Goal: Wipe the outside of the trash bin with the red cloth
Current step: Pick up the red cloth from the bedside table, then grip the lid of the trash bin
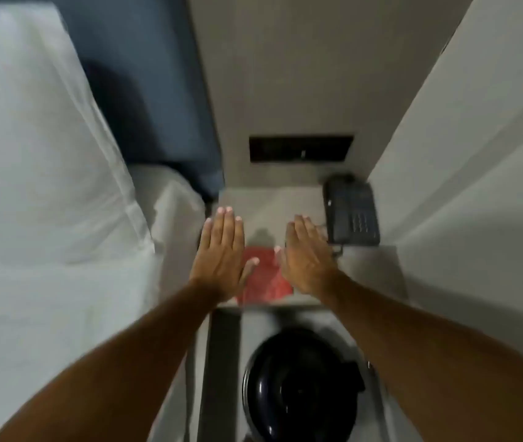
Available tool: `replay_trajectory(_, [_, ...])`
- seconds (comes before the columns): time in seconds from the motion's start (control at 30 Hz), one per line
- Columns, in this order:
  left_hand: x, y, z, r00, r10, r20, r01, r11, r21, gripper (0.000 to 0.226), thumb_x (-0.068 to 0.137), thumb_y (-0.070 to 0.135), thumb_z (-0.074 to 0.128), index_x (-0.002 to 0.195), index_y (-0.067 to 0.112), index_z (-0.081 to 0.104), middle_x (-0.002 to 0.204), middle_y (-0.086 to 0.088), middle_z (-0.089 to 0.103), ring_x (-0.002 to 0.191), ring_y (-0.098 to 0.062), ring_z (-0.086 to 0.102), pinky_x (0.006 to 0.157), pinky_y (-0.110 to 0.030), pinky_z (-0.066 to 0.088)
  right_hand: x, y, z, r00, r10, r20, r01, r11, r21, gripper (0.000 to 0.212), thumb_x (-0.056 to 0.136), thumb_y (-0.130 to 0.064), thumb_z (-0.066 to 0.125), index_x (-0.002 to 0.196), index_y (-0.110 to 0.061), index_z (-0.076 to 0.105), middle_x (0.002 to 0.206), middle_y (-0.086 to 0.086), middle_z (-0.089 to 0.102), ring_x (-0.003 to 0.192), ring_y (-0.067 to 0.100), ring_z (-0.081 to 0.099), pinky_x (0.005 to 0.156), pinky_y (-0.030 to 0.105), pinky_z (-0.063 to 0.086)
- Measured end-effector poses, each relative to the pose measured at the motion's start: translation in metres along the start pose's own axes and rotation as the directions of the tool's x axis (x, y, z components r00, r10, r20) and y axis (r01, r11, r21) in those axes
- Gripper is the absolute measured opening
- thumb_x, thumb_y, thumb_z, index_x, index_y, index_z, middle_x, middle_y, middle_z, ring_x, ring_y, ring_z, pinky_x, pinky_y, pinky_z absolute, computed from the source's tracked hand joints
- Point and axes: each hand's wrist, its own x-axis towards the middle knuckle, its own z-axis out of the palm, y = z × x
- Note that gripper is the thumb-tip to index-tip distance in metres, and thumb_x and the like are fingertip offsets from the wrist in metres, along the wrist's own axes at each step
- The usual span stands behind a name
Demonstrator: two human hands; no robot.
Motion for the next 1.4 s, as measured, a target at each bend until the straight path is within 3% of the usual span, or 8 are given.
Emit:
replay_trajectory(0.27, [-0.037,0.011,0.169,0.948,0.113,0.299,-0.076,0.989,-0.13,0.081,0.097,0.054,0.027,0.152,-0.001,0.005,0.161,-0.026,0.006,0.149,-0.039,0.004,0.12,-0.051,0.008,-0.026,0.008,0.164,0.963,0.269,0.017,-0.265,0.932,0.247,0.041,0.091,-0.031,0.065,0.112,0.004,0.059,0.111,0.03,0.061,0.103,0.048,0.057,0.086,0.049,0.046])
replay_trajectory(0.4, [-0.034,0.016,0.179,0.926,0.068,0.373,-0.016,0.99,-0.139,0.094,0.09,0.054,0.047,0.153,0.005,-0.003,0.163,-0.021,-0.005,0.149,-0.037,-0.003,0.12,-0.051,0.009,0.005,0.002,0.171,0.82,0.554,0.144,-0.55,0.691,0.47,0.045,0.083,-0.025,0.074,0.118,-0.005,0.054,0.119,0.016,0.063,0.109,0.035,0.062,0.087,0.038,0.049])
replay_trajectory(0.5, [-0.026,0.015,0.163,0.884,0.098,0.457,-0.068,0.994,-0.082,0.11,0.081,0.061,0.058,0.153,0.004,-0.005,0.163,-0.022,-0.005,0.149,-0.037,-0.003,0.121,-0.051,0.008,0.013,0.002,0.163,0.761,0.554,0.338,-0.632,0.512,0.582,0.029,0.083,-0.02,0.072,0.108,-0.008,0.065,0.1,0.007,0.069,0.095,0.027,0.068,0.076,0.03,0.054])
replay_trajectory(0.7, [-0.063,0.04,0.146,0.945,0.124,0.303,-0.086,0.987,-0.134,0.103,0.086,0.064,0.044,0.152,-0.002,0.001,0.161,-0.026,0.005,0.149,-0.037,0.003,0.121,-0.05,0.008,-0.05,-0.007,0.108,0.8,0.53,0.281,-0.248,-0.134,0.959,0.01,0.068,-0.018,0.068,0.077,-0.013,0.067,0.074,0.0,0.068,0.07,0.018,0.064,0.06,0.029,0.052])
replay_trajectory(0.9, [-0.183,0.11,0.192,0.898,0.311,0.31,-0.218,0.928,-0.301,0.092,0.092,0.057,0.036,0.151,-0.004,-0.001,0.16,-0.029,-0.001,0.149,-0.038,-0.005,0.121,-0.049,0.002,-0.202,0.044,0.094,0.887,0.389,0.248,0.114,-0.706,0.699,0.033,0.072,-0.01,0.048,0.09,-0.018,0.075,0.088,-0.001,0.072,0.087,0.02,0.067,0.08,0.031,0.053])
replay_trajectory(1.13, [-0.263,0.181,0.25,0.888,0.414,0.201,-0.355,0.894,-0.273,0.113,0.079,0.08,0.039,0.151,-0.005,0.018,0.16,-0.029,0.008,0.149,-0.039,-0.001,0.119,-0.056,0.01,-0.382,0.1,0.156,0.821,0.521,0.232,0.307,-0.747,0.59,0.05,0.082,-0.035,0.047,0.125,-0.019,0.069,0.12,0.002,0.07,0.118,0.026,0.063,0.113,0.051,0.031])
replay_trajectory(1.27, [-0.266,0.188,0.286,0.925,0.375,-0.056,-0.376,0.888,-0.263,0.119,0.067,0.081,0.054,0.145,-0.007,0.033,0.156,-0.03,0.024,0.147,-0.042,0.013,0.114,-0.06,0.021,-0.431,0.133,0.237,0.782,0.487,0.389,0.251,-0.817,0.518,0.079,0.078,-0.042,0.066,0.149,-0.015,0.046,0.146,0.026,0.052,0.122,0.054,0.055,0.088,0.076,0.042])
replay_trajectory(1.4, [-0.267,0.186,0.305,0.904,0.39,-0.174,-0.419,0.889,-0.185,0.116,0.063,0.076,0.058,0.142,-0.007,0.039,0.154,-0.03,0.03,0.146,-0.042,0.021,0.114,-0.057,0.023,-0.446,0.127,0.324,0.712,0.486,0.507,0.165,-0.818,0.552,0.058,0.096,-0.051,0.051,0.136,-0.009,0.058,0.126,0.026,0.067,0.106,0.054,0.064,0.077,0.078,0.041])
